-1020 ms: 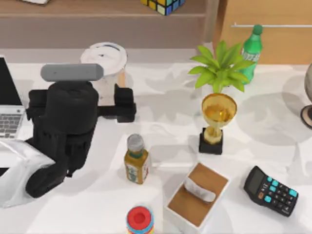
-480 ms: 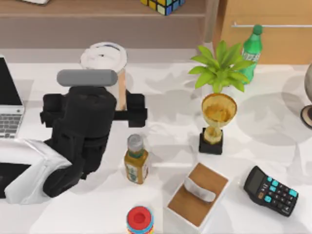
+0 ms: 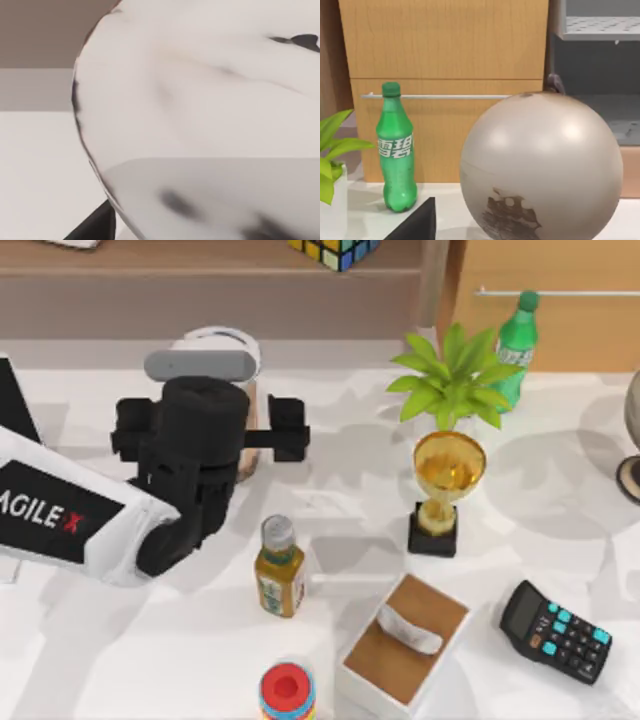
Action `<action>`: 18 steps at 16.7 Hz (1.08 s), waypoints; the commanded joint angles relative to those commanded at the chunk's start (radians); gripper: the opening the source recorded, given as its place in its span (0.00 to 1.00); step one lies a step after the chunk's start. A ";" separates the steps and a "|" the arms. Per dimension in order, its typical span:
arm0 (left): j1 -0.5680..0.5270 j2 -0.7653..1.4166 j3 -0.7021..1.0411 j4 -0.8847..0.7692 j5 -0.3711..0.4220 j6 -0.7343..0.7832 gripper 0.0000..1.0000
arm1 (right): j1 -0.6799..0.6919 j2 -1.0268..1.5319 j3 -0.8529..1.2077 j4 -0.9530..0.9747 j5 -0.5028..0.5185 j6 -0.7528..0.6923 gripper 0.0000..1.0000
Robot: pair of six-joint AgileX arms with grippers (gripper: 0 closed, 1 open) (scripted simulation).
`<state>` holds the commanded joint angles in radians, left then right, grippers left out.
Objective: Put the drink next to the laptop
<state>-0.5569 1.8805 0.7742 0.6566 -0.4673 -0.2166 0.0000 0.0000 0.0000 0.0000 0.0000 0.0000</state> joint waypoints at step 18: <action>0.015 0.028 0.022 0.014 0.014 0.008 0.02 | 0.000 0.000 0.000 0.000 0.000 0.000 1.00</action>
<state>-0.5415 1.9081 0.7963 0.6706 -0.4529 -0.2088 0.0000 0.0000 0.0000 0.0000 0.0000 0.0000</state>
